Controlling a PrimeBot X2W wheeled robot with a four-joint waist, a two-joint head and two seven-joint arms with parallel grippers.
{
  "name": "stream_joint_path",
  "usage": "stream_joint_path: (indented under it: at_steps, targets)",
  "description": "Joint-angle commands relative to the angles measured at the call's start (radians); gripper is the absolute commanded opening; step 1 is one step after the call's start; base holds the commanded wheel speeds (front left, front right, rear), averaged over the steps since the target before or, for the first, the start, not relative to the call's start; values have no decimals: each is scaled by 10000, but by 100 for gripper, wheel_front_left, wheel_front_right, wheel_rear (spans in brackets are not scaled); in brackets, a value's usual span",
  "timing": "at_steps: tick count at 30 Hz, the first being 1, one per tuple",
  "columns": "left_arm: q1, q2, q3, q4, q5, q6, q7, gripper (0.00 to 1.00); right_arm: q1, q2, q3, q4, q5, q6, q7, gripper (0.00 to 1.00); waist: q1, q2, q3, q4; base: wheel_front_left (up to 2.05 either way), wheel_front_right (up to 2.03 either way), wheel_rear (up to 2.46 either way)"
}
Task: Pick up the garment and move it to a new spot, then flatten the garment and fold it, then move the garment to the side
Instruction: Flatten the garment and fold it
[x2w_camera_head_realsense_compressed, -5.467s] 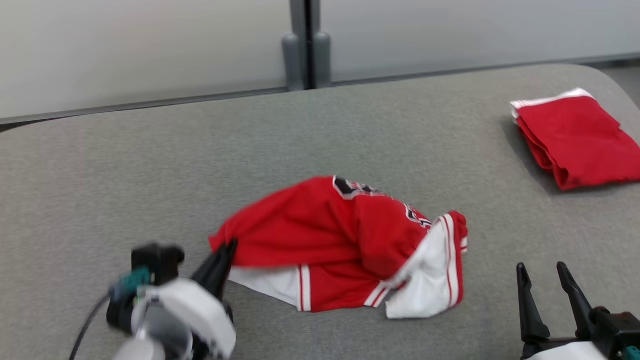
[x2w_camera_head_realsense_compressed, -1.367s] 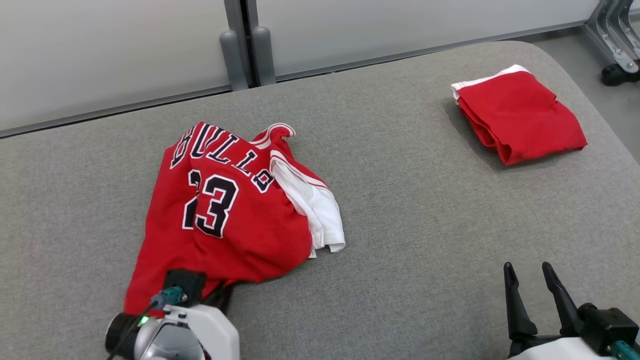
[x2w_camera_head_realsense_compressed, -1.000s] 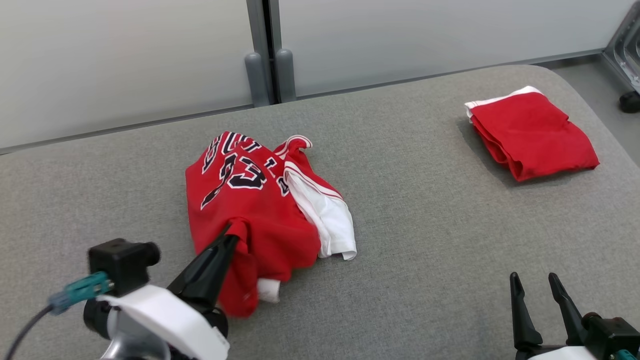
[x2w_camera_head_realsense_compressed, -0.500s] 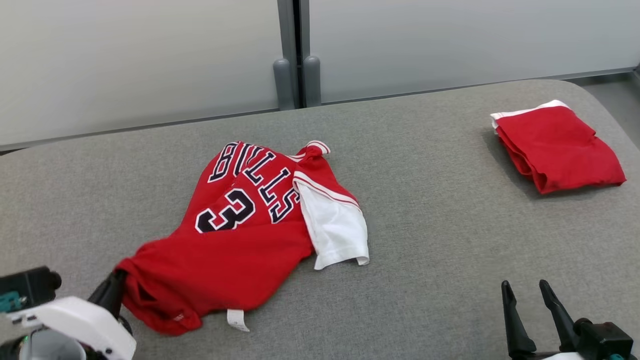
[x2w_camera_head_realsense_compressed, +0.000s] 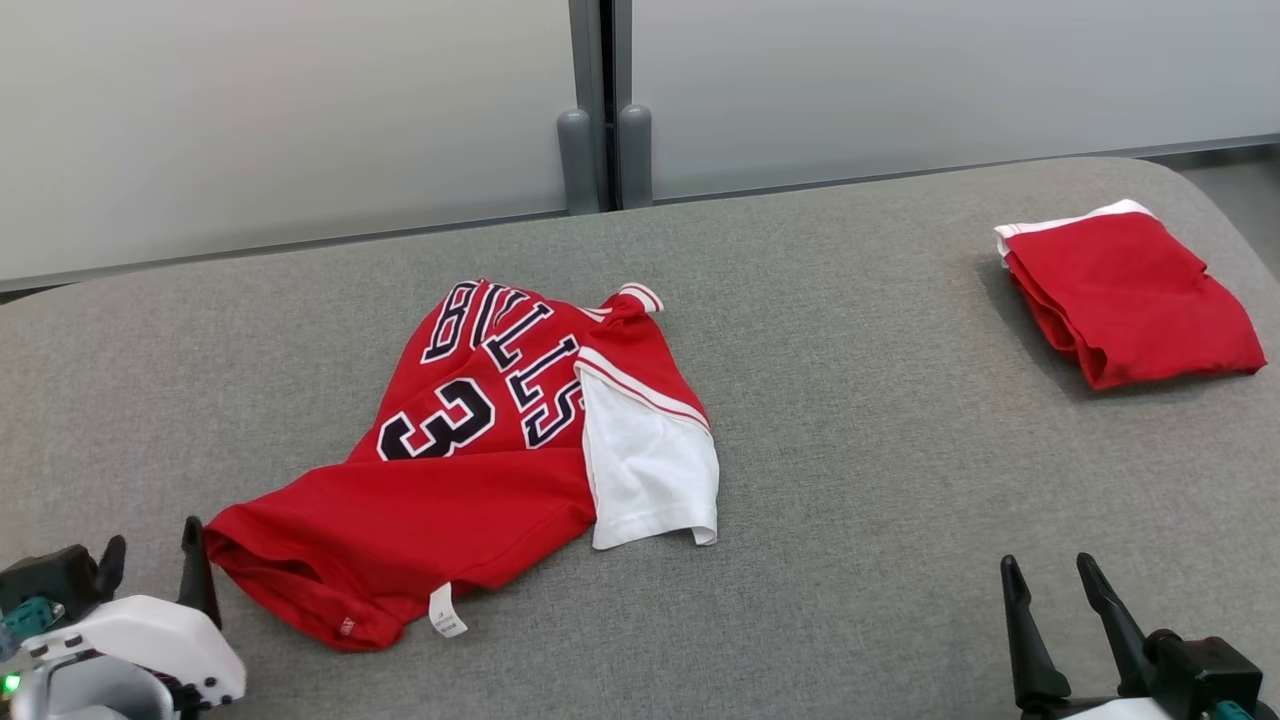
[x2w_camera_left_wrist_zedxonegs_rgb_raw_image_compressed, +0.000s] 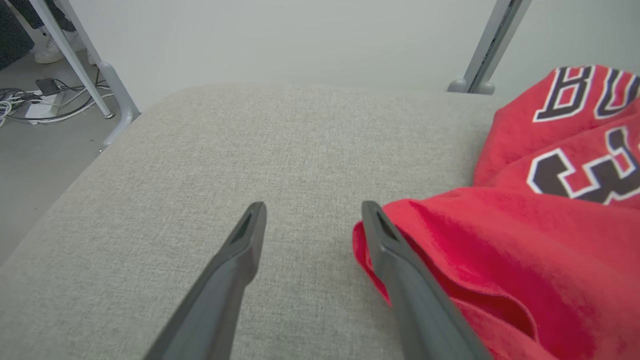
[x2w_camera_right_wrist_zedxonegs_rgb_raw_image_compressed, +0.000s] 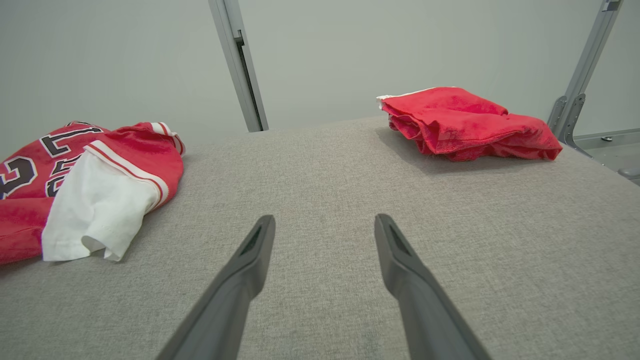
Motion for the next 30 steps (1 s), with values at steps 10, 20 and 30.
stream_joint_path:
  at_steps: [10, 20, 30]
  targets:
    - [2233, -854, -631, -2871, -952, 474, 1521, 100, 185, -59, -49, -74, 75, 0, -46, 100, 0, -1, -100, 7, 0, 0, 0]
    - [2289, -1171, -725, -2785, -1301, 479, 1852, 98, 3, -61, 69, -37, 82, -1, -46, 100, 0, -1, 24, -45, 0, 0, 0]
    - [1530, -1051, -576, -1921, -1410, -76, 1553, 31, 23, -60, 62, -21, 163, -1, -46, 100, 0, -1, 128, -219, 0, 0, 0]
